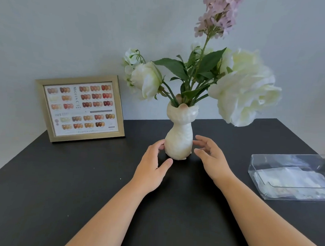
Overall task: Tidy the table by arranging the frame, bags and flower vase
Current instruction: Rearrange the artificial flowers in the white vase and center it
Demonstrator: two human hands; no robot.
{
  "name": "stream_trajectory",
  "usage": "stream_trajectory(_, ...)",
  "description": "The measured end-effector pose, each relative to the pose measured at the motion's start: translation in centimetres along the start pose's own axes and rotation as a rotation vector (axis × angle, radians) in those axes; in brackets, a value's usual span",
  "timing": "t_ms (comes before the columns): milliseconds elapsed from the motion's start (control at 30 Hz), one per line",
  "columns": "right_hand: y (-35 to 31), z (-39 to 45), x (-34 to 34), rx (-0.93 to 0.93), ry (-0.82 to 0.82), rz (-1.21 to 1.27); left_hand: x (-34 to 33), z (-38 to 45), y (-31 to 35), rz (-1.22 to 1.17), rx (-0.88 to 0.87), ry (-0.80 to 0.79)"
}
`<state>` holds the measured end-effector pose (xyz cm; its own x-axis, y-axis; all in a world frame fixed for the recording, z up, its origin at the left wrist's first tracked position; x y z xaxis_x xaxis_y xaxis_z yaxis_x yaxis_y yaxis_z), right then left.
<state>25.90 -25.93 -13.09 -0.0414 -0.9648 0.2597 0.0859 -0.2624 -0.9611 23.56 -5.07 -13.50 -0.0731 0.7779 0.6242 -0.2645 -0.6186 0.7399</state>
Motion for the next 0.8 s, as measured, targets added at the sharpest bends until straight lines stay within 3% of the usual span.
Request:
stream_trajectory(267, 0.1, -0.2, -0.8, -0.023, -0.079, 0.007, -0.2, -0.1, -0.4, 0.009, 0.035, -0.024)
stream_trajectory(567, -0.5, 1.2, -0.5, -0.032, -0.006, -0.038, 0.3, -0.4, -0.1, -0.004, 0.022, 0.021)
stream_trajectory(800, -0.8, 1.9, -1.6, -0.045, -0.141, -0.095, 0.5, -0.8, 0.1, -0.039, -0.022, -0.008)
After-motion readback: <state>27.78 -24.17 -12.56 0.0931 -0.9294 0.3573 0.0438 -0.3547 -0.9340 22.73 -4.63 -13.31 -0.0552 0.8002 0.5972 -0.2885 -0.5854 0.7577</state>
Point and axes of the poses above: each hand's wrist, its own z-axis towards the middle knuckle, its own x-axis out of the back of the hand, y = z × x, the point moved 5 cm from there along z, towards the middle knuckle, and after that the axes turned 2 degrees about -x, right-handed, at the moved point
